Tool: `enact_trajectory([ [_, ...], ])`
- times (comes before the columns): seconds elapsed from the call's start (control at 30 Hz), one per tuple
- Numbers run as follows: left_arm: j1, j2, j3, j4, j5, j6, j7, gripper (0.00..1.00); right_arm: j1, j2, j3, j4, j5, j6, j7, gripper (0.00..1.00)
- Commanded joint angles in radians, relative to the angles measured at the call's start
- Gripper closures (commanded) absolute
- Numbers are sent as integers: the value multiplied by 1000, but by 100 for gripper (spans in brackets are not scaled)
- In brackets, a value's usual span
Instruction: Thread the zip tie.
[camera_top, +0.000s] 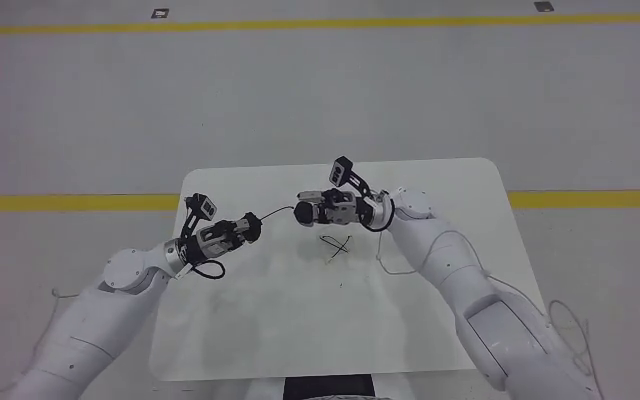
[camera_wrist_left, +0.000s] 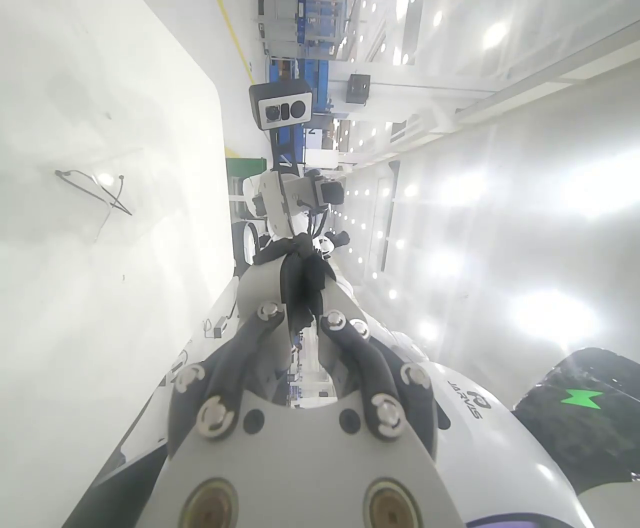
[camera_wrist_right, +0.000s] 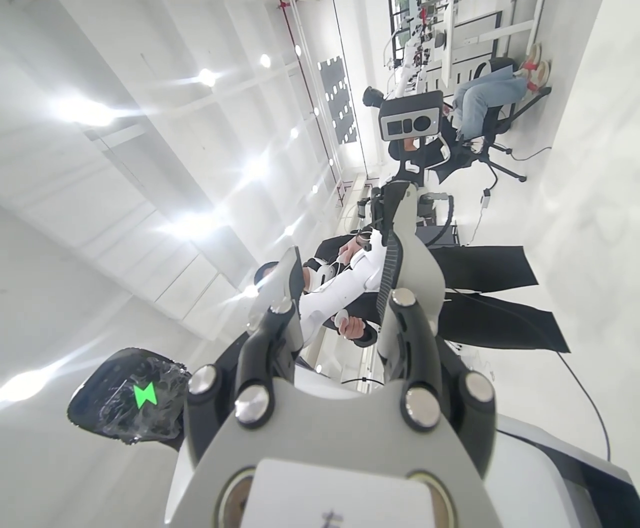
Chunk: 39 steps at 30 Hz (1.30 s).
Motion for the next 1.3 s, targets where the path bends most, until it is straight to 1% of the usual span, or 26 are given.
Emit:
enact_trajectory([
  [0.0, 0, 0, 0, 0, 0, 0, 0, 100, -1, 1, -11, 0, 13, 6, 0, 67],
  [0.23, 0, 0, 0, 0, 0, 0, 0, 100, 2, 10, -43, -2, 49, 3, 0, 69],
  [0.4, 0, 0, 0, 0, 0, 0, 0, 100, 5, 10, -64, 1, 73, -6, 0, 75],
  [0.57, 0, 0, 0, 0, 0, 0, 0, 100, 11, 5, -88, 10, 84, -10, 0, 75],
  [0.8, 0, 0, 0, 0, 0, 0, 0, 100, 27, -3, -112, 35, 95, -22, 0, 78],
  [1.07, 0, 0, 0, 0, 0, 0, 0, 100, 42, -14, -123, 70, 110, -29, 0, 87],
  [1.27, 0, 0, 0, 0, 0, 0, 0, 100, 51, -23, -132, 82, 111, -27, 0, 86],
])
